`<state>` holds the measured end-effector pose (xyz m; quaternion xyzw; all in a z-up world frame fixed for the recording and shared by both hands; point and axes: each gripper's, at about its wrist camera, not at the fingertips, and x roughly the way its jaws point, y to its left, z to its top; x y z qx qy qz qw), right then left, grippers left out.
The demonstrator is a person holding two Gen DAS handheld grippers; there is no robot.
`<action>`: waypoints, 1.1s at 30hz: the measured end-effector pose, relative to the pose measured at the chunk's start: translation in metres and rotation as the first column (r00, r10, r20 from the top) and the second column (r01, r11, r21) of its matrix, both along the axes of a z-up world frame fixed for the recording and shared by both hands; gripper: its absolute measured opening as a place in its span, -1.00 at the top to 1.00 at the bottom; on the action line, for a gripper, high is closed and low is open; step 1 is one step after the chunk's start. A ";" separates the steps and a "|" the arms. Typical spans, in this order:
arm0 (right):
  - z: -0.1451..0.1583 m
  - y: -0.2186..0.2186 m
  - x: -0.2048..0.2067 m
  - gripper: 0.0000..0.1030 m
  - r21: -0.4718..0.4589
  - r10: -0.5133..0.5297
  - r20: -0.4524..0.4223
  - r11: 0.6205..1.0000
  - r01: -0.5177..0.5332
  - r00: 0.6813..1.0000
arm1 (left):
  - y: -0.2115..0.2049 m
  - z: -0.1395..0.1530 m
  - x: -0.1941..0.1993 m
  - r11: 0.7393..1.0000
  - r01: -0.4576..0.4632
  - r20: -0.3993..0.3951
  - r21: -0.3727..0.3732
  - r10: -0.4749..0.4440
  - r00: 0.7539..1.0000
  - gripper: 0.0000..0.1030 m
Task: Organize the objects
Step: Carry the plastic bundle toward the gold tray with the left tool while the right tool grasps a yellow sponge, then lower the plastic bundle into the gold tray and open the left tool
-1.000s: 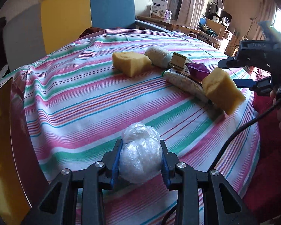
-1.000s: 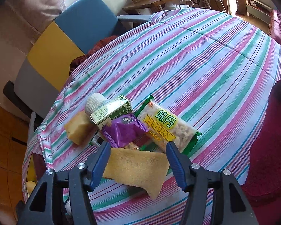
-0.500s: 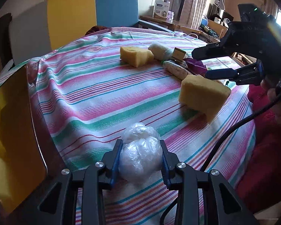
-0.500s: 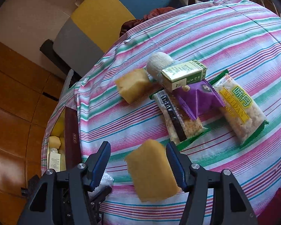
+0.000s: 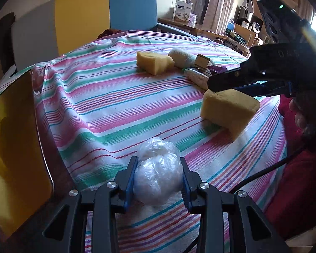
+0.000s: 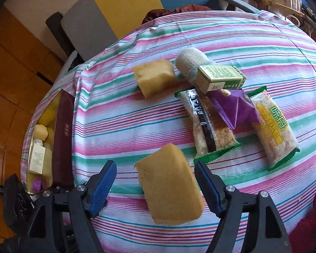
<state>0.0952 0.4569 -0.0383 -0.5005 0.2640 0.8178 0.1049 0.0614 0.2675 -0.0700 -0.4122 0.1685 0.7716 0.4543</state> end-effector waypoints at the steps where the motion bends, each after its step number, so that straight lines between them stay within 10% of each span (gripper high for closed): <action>1: -0.002 -0.004 -0.002 -0.51 0.020 0.017 0.023 1.000 -0.017 1.000 | 0.000 0.000 0.000 1.000 0.001 0.000 0.000 -0.001 1.000 0.27; 6: -0.012 -0.011 -0.004 -0.44 0.087 0.042 0.111 0.995 -0.052 0.993 | 0.000 -0.001 -0.002 1.000 0.002 0.001 0.002 -0.002 1.000 0.27; 8: -0.016 -0.011 -0.004 -0.03 0.123 0.026 0.144 0.991 -0.044 0.989 | 0.001 -0.001 -0.004 1.000 0.004 -0.001 0.002 -0.004 1.000 0.27; 23: -0.011 -0.014 0.000 0.01 0.143 0.026 0.135 0.989 -0.045 0.991 | -0.067 0.074 -0.031 0.983 -0.110 -0.001 0.149 0.112 0.994 0.28; 33: -0.010 -0.016 -0.003 0.01 0.148 0.024 0.118 0.988 -0.042 0.993 | -0.146 0.066 -0.179 0.891 -0.451 0.063 0.057 0.447 0.892 0.28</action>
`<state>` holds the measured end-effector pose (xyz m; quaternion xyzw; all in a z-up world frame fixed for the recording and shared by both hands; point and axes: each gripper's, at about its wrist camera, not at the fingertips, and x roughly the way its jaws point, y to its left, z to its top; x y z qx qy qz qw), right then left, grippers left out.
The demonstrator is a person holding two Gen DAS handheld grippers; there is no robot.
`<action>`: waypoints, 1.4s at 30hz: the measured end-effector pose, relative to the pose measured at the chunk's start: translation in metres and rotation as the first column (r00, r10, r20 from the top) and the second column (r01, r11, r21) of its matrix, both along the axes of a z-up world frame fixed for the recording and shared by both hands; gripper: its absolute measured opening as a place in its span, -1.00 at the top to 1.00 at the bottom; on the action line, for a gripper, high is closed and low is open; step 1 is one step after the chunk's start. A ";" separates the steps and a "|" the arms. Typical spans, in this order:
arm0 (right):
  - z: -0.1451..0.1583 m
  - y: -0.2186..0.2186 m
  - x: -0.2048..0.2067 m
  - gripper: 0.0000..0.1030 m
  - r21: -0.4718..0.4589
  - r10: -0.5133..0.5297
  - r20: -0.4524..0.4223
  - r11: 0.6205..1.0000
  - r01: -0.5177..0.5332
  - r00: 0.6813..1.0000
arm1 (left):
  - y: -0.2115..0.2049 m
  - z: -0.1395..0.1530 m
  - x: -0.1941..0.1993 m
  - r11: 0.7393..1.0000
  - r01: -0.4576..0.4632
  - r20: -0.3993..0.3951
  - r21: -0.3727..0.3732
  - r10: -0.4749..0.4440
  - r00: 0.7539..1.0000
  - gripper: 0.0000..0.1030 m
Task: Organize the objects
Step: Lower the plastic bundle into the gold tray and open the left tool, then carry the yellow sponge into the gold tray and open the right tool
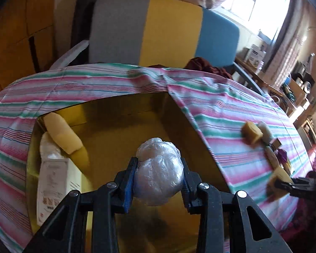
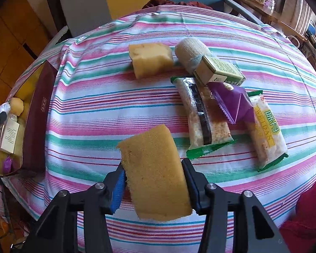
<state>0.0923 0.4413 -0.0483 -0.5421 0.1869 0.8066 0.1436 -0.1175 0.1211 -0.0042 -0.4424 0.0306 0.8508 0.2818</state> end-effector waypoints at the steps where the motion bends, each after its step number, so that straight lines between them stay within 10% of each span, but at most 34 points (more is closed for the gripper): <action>1: -0.001 -0.001 -0.001 0.01 0.001 0.002 0.003 1.000 -0.002 1.000 | -0.006 -0.006 -0.017 0.999 -0.036 0.029 0.005 0.036 0.999 0.28; 16: -0.004 0.001 -0.004 0.01 0.001 0.010 0.009 1.000 -0.010 1.000 | -0.013 -0.057 -0.111 0.966 -0.232 0.092 -0.119 0.243 0.966 0.08; 34: 0.026 -0.009 -0.005 0.01 -0.024 0.000 -0.102 1.000 -0.002 0.995 | -0.074 -0.007 0.011 0.976 -0.217 -0.071 -0.035 0.214 0.974 -0.13; 42: 0.092 -0.115 -0.073 0.01 -0.010 0.265 -0.238 0.961 -0.275 0.934 | -0.118 -0.006 0.043 0.967 -0.253 -0.072 -0.016 0.251 0.965 -0.13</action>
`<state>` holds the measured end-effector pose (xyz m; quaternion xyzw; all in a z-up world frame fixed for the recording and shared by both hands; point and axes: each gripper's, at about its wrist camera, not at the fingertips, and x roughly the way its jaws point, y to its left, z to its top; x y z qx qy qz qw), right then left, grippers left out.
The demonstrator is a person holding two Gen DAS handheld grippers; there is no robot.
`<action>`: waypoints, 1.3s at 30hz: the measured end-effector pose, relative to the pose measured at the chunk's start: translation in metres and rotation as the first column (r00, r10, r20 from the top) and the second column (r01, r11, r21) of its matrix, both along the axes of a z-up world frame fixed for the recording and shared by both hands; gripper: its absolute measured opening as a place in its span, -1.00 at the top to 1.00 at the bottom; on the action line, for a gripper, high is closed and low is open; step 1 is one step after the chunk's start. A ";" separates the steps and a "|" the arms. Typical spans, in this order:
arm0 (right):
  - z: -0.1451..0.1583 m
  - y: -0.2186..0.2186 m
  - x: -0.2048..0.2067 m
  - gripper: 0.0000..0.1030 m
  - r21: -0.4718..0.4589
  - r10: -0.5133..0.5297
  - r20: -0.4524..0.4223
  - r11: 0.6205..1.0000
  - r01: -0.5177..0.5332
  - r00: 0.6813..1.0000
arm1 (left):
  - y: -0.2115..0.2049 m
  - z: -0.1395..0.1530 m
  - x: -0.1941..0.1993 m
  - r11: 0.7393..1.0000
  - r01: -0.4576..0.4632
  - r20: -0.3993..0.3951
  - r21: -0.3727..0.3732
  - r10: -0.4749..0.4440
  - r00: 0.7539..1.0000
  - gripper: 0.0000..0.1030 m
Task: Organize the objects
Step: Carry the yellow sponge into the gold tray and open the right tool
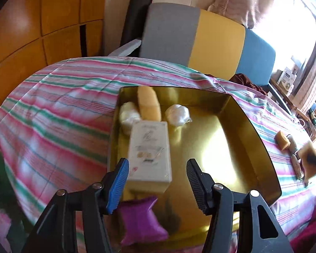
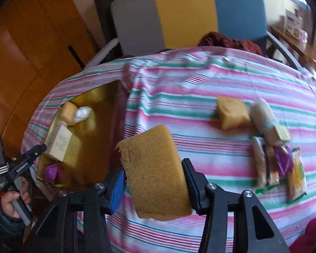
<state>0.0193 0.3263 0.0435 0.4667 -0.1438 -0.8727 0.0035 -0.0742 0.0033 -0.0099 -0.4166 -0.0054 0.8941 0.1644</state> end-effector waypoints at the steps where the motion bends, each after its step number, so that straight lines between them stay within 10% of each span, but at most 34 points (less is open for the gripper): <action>1: 0.004 -0.016 -0.013 0.01 -0.003 0.041 -0.001 0.999 -0.041 0.999 | -0.005 0.001 0.002 1.000 -0.006 -0.007 0.002 0.006 1.000 -0.13; 7: -0.015 -0.099 -0.093 0.01 0.007 0.203 0.102 0.979 -0.205 0.974 | -0.032 -0.001 0.012 0.999 -0.039 -0.008 0.011 0.039 0.999 -0.14; 17: -0.096 -0.165 -0.203 0.01 0.035 0.120 0.311 0.990 -0.138 0.943 | -0.068 -0.017 0.005 0.991 -0.123 0.047 0.058 0.120 0.992 -0.15; 39: -0.050 -0.156 -0.149 -0.41 -0.045 0.129 0.046 0.991 -0.127 0.991 | -0.057 -0.007 0.014 0.992 -0.125 -0.031 -0.002 0.125 0.992 -0.28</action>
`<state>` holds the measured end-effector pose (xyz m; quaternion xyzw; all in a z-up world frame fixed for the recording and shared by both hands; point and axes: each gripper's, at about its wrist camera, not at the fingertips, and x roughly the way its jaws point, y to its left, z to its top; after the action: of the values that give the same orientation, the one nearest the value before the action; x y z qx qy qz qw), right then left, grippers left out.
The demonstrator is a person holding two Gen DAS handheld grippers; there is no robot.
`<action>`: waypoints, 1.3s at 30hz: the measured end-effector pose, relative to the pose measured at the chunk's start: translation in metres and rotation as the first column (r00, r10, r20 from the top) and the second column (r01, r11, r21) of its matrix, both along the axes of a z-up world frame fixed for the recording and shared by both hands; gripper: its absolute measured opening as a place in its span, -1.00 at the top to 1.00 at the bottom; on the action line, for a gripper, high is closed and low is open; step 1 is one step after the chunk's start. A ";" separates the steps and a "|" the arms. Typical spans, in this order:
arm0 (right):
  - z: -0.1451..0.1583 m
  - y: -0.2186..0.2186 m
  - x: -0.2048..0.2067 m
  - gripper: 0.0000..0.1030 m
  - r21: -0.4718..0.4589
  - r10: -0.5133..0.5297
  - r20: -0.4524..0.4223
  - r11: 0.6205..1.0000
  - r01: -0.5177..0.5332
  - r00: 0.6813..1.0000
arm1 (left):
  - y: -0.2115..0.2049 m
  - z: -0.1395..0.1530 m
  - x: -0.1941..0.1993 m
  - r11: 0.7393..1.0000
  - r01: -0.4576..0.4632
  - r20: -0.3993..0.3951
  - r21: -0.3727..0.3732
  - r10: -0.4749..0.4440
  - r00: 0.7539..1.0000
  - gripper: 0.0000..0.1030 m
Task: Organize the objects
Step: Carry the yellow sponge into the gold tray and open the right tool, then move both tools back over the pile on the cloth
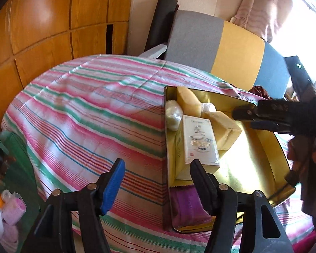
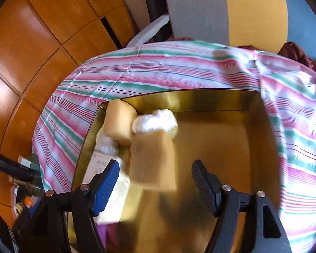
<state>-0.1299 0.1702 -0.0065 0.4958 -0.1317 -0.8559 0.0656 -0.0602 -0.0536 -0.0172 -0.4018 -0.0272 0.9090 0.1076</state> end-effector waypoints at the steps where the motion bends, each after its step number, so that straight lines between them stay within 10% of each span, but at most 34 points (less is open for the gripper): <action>1: 0.002 0.004 0.008 -0.41 0.005 -0.003 -0.009 1.000 0.003 1.000 | 0.002 0.001 0.002 1.000 0.006 -0.008 -0.005 -0.006 1.000 -0.29; 28: 0.025 0.187 0.162 -0.41 0.171 -0.241 -0.105 0.951 0.257 0.965 | 0.097 0.021 0.047 0.967 0.234 -0.075 -0.102 -0.242 0.967 -0.39; 35: 0.023 0.275 0.196 -0.41 0.215 -0.443 -0.118 0.863 0.458 0.889 | 0.133 0.025 0.053 0.938 0.325 -0.079 -0.121 -0.336 0.939 -0.39; 39: 0.020 0.324 0.220 -0.41 0.213 -0.613 -0.147 0.747 0.630 0.776 | 0.157 0.028 0.057 0.915 0.382 -0.077 -0.127 -0.393 0.916 -0.39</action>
<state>0.0899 0.4942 0.0134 0.3988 -0.1778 -0.8545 -0.2815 -0.0028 0.1036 0.0112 -0.3582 0.1083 0.8887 0.2647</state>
